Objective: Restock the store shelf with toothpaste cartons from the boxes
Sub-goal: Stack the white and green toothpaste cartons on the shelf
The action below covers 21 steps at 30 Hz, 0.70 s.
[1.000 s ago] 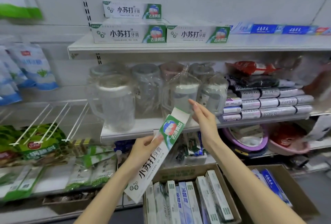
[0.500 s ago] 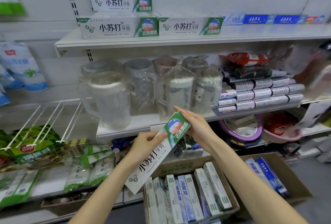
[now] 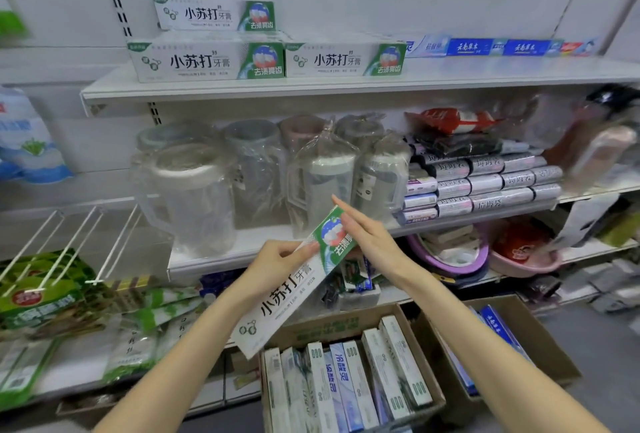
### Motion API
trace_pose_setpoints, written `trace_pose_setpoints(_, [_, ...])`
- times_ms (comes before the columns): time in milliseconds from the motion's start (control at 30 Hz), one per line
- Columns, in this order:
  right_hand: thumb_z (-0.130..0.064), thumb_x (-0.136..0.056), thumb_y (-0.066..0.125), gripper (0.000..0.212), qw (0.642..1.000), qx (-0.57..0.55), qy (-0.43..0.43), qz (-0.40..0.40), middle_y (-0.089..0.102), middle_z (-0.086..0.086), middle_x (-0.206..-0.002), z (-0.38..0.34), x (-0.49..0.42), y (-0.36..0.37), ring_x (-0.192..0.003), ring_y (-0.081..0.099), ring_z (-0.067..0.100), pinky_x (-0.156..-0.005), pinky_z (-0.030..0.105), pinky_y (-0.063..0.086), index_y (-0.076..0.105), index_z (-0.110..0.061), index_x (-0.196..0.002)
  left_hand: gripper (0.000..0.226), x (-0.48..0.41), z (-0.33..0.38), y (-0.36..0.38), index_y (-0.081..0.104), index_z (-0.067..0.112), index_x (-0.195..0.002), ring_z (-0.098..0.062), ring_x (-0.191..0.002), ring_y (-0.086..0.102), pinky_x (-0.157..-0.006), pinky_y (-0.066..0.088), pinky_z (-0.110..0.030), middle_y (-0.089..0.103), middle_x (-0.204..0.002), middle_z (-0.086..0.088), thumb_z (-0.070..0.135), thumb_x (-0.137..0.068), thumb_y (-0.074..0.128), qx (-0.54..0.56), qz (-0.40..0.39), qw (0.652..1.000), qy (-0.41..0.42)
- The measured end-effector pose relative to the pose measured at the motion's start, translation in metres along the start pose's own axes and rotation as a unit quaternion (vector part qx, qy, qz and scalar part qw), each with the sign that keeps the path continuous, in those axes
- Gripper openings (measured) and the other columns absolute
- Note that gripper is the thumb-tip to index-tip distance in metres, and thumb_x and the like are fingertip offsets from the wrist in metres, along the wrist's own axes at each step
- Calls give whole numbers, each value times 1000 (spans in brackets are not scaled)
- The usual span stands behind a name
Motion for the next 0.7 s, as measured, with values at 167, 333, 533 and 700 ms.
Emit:
trace_pose_setpoints(167, [-16,-96,53,43,999,6,-38,30,72,-8,-85,-32,-9,-30,-78,67,6,-68,24,56,48,-28,-138,49,-21,39,-4,68,14,-105,-11,-58,66,-52,49,-20,71,-70,2,56,-87,50,-76,-32,997,-9])
trace_pose_setpoints(333, [-21,-87,67,26,996,-28,-39,73,73,-1,-81,-74,-31,-53,-68,67,8,-52,17,48,63,-15,-113,37,-31,83,2,56,23,-121,-15,-90,71,-76,57,-34,74,-102,-1,46,-92,56,-9,-53,998,21])
trace_pose_setpoints(533, [-31,-75,78,33,993,-58,-28,104,73,12,-89,-101,-58,-69,-70,70,16,-59,28,51,59,-8,-90,48,-41,125,10,42,39,-132,-20,-92,72,-76,59,-37,73,-105,-4,31,-90,64,130,69,983,106])
trace_pose_setpoints(700, [-53,-51,78,54,995,-75,-32,50,69,8,-78,-127,-71,-68,-63,67,16,-60,29,51,60,-11,-81,28,-39,161,1,57,31,-118,-20,-90,71,-74,59,-38,68,-108,-12,24,-91,63,93,82,980,153])
Point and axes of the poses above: each hand's wrist, its own x-axis away from the middle knuckle, its own y-axis out of the palm, z = x × y, the point moved 1 cm from there along -x, towards the middle knuckle
